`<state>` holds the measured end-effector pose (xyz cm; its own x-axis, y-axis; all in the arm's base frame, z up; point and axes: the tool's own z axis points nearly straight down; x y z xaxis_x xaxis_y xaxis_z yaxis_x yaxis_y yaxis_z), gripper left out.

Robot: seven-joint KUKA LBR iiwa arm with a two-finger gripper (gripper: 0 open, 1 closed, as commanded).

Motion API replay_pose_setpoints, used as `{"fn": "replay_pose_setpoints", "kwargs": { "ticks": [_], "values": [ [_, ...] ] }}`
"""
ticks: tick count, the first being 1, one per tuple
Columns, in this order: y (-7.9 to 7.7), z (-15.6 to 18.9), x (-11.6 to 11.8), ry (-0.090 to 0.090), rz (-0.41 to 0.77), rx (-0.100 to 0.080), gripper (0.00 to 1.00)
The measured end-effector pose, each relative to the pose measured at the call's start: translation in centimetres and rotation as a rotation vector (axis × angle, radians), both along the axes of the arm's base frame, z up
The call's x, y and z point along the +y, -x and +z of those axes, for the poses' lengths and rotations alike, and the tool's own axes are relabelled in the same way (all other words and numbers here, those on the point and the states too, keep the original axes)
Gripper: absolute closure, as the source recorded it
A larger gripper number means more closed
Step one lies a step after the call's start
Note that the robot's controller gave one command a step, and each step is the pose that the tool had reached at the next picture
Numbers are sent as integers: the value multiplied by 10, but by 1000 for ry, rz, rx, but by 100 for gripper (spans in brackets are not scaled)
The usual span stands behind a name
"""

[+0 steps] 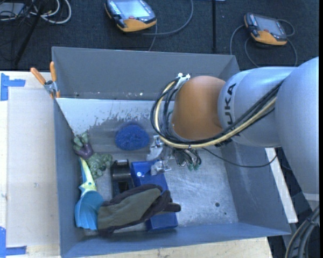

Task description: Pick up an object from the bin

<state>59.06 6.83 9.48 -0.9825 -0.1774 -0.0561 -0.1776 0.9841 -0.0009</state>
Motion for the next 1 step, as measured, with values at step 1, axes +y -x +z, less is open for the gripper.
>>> {"fn": "replay_pose_setpoints", "kwargs": {
  "ticks": [1],
  "values": [
    [0, 0, 0, 0, -1, 0, 100]
  ]
}}
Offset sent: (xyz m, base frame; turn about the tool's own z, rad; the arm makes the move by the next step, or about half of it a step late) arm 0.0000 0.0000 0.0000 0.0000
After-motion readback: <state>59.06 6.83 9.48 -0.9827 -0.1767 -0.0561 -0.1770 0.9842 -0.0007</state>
